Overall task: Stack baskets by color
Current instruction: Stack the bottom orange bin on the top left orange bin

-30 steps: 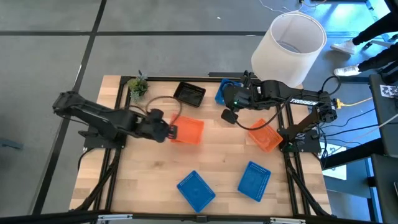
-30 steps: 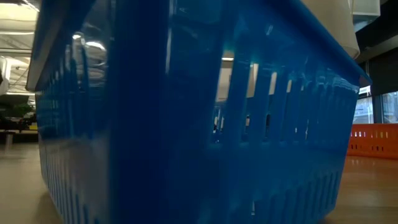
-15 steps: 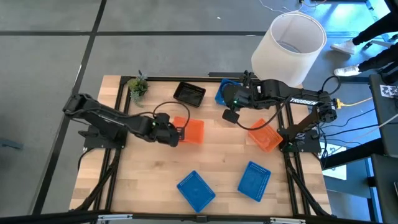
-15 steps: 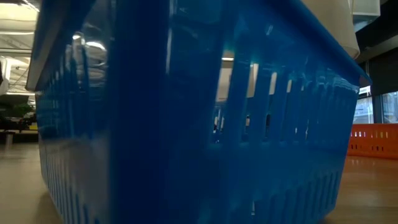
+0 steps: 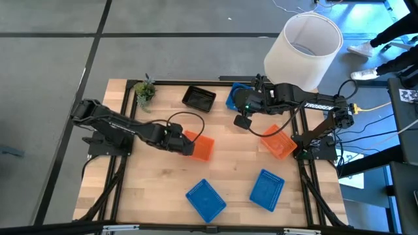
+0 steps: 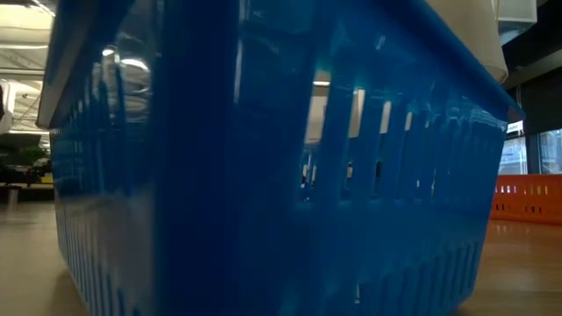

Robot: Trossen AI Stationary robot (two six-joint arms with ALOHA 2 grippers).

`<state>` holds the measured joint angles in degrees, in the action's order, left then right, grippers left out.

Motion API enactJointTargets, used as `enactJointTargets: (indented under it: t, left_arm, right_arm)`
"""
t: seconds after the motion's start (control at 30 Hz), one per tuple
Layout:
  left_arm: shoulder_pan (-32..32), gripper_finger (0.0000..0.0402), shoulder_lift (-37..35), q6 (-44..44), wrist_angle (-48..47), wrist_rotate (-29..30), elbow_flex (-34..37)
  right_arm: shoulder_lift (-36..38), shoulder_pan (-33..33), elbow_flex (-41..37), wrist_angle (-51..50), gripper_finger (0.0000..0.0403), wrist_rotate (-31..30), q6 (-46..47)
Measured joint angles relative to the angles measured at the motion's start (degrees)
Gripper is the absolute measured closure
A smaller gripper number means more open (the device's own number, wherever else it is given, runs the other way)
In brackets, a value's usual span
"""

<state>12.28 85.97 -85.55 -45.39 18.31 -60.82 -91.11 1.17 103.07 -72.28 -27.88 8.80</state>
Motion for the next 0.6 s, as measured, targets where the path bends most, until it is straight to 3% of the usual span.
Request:
enactJointTargets:
  t: [0.1,0.4,0.6]
  left_arm:
    - [-0.99,0.0345,0.00,3.67,0.01,-2.93,0.00]
    - [-3.92,0.0328,-3.36,6.52,-0.67,-2.62,0.00]
    - [-4.11,0.0330,-6.80,9.69,-0.51,-2.39,-0.04]
  right_arm:
    - [0.00,0.13,0.00,0.46,0.0301,-0.02,0.09]
    - [0.00,0.23,0.00,0.74,0.0301,0.26,1.67]
    - [0.00,1.84,0.00,0.76,0.0301,7.06,4.38]
